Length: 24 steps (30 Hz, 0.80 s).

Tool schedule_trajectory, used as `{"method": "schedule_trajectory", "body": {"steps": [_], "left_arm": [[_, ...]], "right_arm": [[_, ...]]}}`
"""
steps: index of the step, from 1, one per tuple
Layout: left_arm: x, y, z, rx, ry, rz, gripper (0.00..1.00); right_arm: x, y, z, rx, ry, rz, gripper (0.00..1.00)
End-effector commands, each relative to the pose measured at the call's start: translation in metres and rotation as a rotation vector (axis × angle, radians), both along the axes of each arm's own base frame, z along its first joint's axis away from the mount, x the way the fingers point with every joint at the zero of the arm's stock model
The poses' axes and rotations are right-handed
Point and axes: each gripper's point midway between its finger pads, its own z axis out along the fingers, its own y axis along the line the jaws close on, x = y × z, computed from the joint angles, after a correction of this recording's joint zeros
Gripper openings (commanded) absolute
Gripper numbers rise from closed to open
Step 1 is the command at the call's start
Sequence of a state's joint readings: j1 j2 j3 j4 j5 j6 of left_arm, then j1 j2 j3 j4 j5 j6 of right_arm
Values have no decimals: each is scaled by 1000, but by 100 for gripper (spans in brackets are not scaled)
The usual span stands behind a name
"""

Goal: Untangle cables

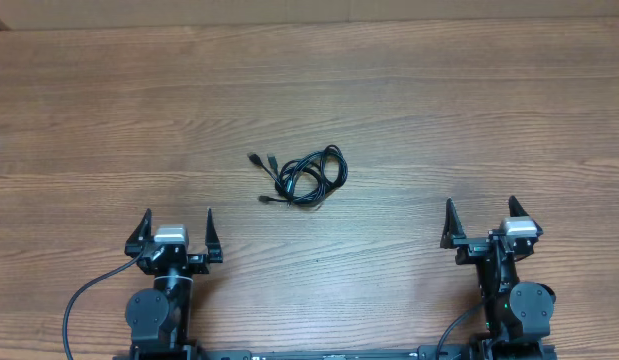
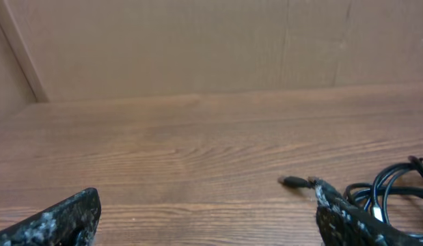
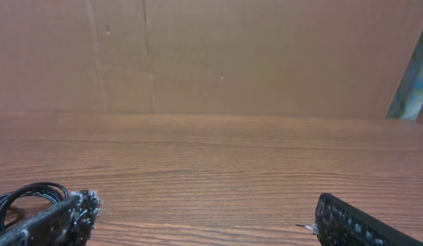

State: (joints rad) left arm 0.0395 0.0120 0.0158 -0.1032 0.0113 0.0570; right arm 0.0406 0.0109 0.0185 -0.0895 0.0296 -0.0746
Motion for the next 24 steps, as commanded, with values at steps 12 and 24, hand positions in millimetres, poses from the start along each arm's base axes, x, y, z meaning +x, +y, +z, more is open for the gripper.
{"method": "schedule_trajectory", "body": {"steps": [12,24], "left_arm": [[-26,1,30,-39,286,17,100],[-8,-11,51,-82,689,-44,100]], "right_arm": [[0,0,-2,-1,-3,2,100],[0,0,-2,-1,-3,2,100]]}}
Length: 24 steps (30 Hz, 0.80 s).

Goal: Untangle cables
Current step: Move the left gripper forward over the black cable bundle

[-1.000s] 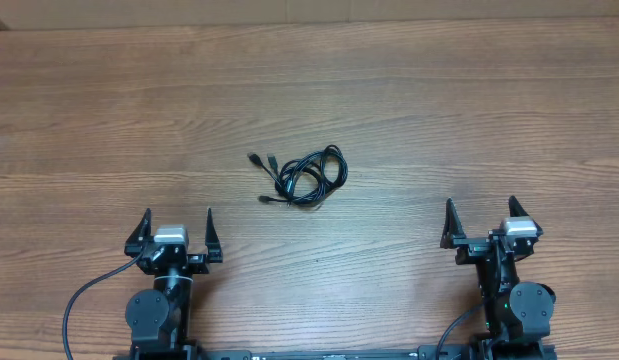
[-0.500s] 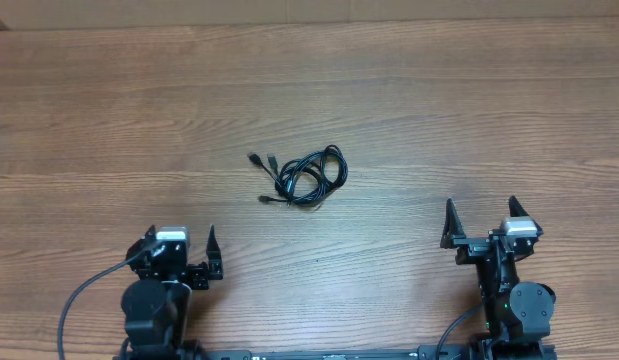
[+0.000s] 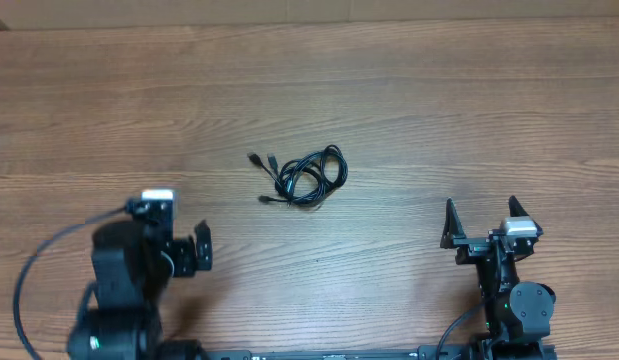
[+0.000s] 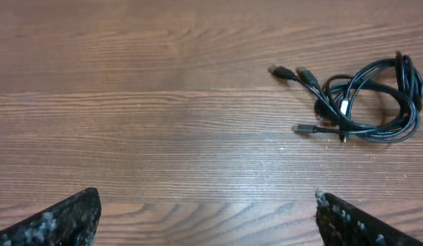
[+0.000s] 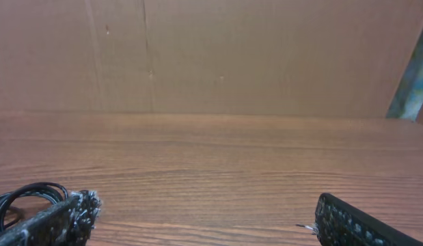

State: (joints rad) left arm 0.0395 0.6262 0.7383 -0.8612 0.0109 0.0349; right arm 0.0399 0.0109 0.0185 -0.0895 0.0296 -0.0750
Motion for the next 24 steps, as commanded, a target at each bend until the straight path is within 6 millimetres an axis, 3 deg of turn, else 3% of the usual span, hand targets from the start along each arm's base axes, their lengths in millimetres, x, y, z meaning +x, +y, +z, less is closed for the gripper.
{"method": "schedule_trajectory", "body": {"steps": [1,8,13,24], "left_arm": [[18,-14,18,-67,63,-54,100],[41,-26,5,-107,311,-96,100],[51,-48,-15,-98,445,-171,100],[57,-155,-43,-199,516,-512,100]], "right_arm": [[0,0,-2,-1,-4,2,100],[0,0,-2,-1,-3,2,100],[0,0,-2,-1,-4,2,100],[0,0,-2,-1,-3,2,100]]}}
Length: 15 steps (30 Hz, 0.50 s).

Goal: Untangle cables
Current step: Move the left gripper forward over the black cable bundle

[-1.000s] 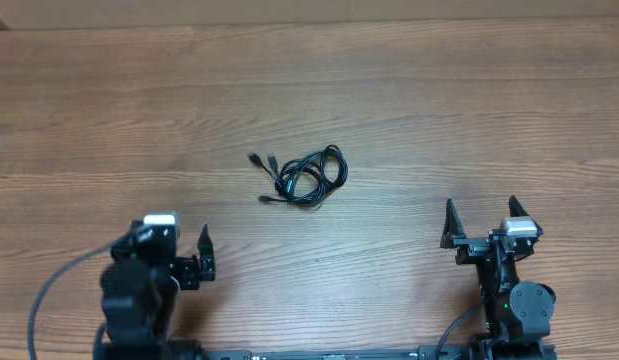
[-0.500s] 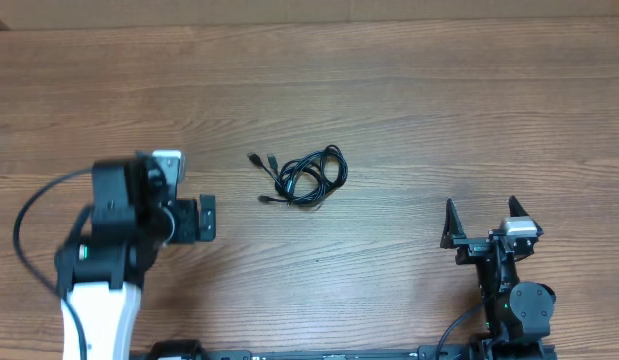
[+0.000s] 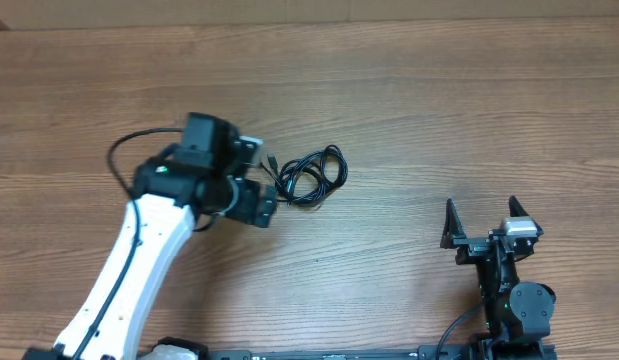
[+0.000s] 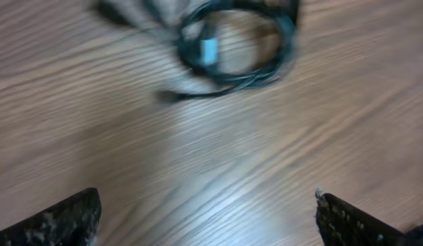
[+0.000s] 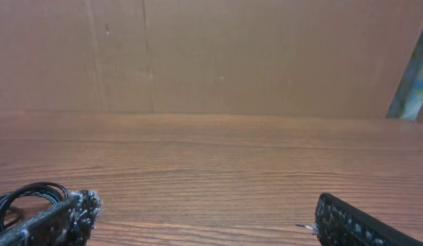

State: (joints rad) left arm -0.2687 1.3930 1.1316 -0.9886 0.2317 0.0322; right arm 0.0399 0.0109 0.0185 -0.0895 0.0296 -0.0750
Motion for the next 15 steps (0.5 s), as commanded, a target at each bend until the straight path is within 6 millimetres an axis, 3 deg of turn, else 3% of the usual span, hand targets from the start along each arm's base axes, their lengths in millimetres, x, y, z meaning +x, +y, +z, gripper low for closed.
{"method": "schedule_trajectory", "body": {"steps": [1,6,15], "left_arm": [[-2,-39,5,-106,12,-99,100],[-5,-79,-2,-177,20,-205,100],[6,-119,-13,-244,16,-202,100]], "right_arm": [[0,0,-2,-1,-3,2,100],[0,0,-2,-1,-3,2,100],[0,0,-2,-1,-3,2,100]]}}
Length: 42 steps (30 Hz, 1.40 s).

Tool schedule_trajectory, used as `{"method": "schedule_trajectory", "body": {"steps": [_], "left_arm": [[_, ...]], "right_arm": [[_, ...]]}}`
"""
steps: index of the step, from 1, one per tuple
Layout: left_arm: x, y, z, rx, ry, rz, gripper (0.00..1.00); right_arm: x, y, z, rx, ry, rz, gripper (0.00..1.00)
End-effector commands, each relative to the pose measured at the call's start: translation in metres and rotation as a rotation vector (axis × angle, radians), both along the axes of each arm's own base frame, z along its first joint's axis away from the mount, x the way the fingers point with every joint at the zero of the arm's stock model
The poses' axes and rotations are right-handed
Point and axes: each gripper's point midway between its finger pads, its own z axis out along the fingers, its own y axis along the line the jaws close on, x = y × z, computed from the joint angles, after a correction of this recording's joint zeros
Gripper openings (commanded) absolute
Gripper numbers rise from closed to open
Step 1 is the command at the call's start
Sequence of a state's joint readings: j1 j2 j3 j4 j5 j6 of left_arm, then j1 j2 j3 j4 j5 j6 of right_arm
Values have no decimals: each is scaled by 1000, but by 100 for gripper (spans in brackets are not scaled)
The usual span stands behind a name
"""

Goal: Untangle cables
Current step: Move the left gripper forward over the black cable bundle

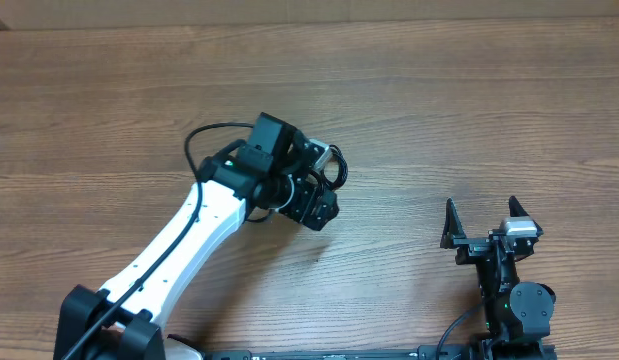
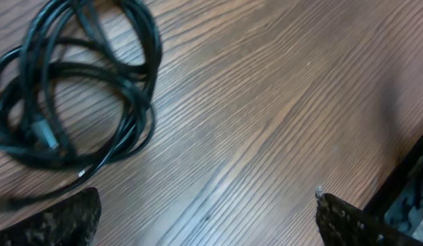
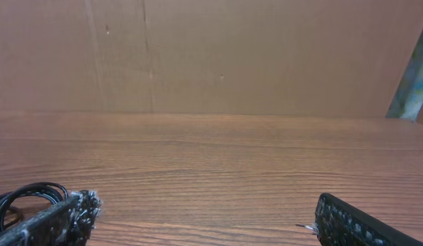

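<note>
A tangled bundle of thin black cables (image 2: pixel 74 89) lies coiled on the wooden table. In the overhead view only its right loop (image 1: pixel 335 166) shows beside my left wrist. My left gripper (image 1: pixel 311 197) hangs over the bundle's near right side, open, with nothing between its fingers (image 2: pixel 54 222). The right gripper (image 1: pixel 481 222) rests open near the front right edge, far from the cables. From the right wrist, a loop of the cable (image 3: pixel 20 197) peeks out behind the left finger (image 3: pixel 61 219).
The wooden table (image 1: pixel 469 110) stretches in all directions around the bundle. A brown cardboard wall (image 3: pixel 218 55) stands along the table's far edge. The left arm's own black cable (image 1: pixel 204 135) loops out above its wrist.
My left arm has moved to the right, from just left of the bundle to over it. In its wrist view the bundle now lies at the upper left. The right arm has not moved.
Both grippers stood open at the front edge, with the bundle at mid table. Then the left arm was raised and looked down on the table. Then it was reaching beside the bundle's left end, and now it is over the bundle, open. The cables have not moved.
</note>
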State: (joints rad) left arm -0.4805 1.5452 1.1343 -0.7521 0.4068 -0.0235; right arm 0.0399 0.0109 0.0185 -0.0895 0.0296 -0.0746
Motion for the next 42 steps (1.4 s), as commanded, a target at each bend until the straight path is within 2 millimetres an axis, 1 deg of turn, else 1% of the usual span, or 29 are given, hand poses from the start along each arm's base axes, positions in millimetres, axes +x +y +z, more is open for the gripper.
{"method": "schedule_trajectory", "body": {"steps": [1,4,6,7,10,12,15,18,21,27,32,35,37,39,42], "left_arm": [[5,-16,3,-48,20,18,100],[9,-18,-1,-51,12,17,100],[11,-18,-3,-49,30,51,100],[13,-16,-5,-42,44,87,100],[21,-5,-13,3,99,274,100],[22,0,-17,11,145,380,100],[22,2,-20,10,184,459,100],[27,14,-24,47,201,615,100],[29,15,-24,47,204,676,99],[32,9,-22,44,170,680,94],[30,5,-24,99,99,695,95],[27,-1,-23,112,68,678,96],[27,-2,-23,131,40,669,100],[30,-3,-21,176,-48,602,100],[35,-2,-18,223,-135,527,100]], "right_arm": [[0,0,-2,-1,-3,2,100],[0,0,-2,-1,-3,2,100],[0,0,-2,-1,-3,2,100],[0,0,-2,-1,-3,2,100],[0,0,-2,-1,-3,2,100],[0,0,-2,-1,-3,2,100],[0,0,-2,-1,-3,2,100],[0,0,-2,-1,-3,2,100],[0,0,-2,-1,-4,2,100],[0,0,-2,-1,-3,2,100],[0,0,-2,-1,-4,2,100],[0,0,-2,-1,-4,2,100],[0,0,-2,-1,-4,2,100],[0,0,-2,-1,-3,2,100],[0,0,-2,-1,-4,2,100]]}}
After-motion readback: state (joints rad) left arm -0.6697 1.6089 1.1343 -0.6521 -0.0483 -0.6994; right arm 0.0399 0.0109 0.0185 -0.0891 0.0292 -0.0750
